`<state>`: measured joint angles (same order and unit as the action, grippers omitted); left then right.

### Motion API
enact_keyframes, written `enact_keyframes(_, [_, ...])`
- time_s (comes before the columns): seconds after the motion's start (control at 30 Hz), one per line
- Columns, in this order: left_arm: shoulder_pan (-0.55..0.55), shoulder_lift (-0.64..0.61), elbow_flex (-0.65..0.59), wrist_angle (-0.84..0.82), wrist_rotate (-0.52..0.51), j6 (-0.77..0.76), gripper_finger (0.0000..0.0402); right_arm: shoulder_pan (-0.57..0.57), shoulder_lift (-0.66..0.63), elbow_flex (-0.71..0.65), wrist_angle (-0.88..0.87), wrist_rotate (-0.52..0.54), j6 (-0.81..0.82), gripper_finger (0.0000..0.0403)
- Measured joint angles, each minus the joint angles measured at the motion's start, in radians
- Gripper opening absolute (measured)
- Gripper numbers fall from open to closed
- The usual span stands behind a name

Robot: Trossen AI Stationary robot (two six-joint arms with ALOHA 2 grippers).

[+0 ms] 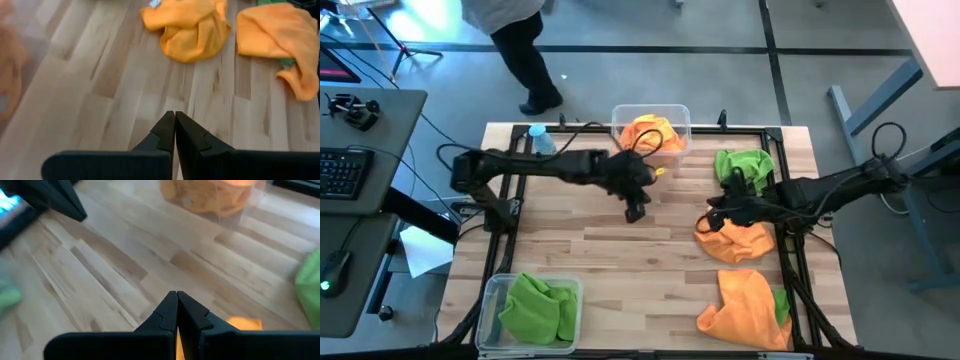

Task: Sort microfiber towel by color & place in baskets
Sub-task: Put the orange towel into the top transparent bin

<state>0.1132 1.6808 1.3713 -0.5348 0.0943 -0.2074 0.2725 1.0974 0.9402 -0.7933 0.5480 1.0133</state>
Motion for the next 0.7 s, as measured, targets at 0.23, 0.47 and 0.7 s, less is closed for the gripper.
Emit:
enact_keyframes(0.23, [-0.035,-0.277,-0.297,0.071,-0.009,-0.081,0.0,0.032,0.289,0.309,-0.344,-0.133,0.152,0.0])
enact_keyframes(0.47, [-0.089,-0.564,-0.497,0.093,-0.033,-0.158,0.0,0.098,0.459,0.508,-0.568,-0.26,0.325,0.0])
enact_keyframes(0.7, [-0.121,-0.719,-0.574,0.093,-0.057,-0.185,0.0,0.203,0.468,0.436,-0.61,-0.317,0.572,0.0001])
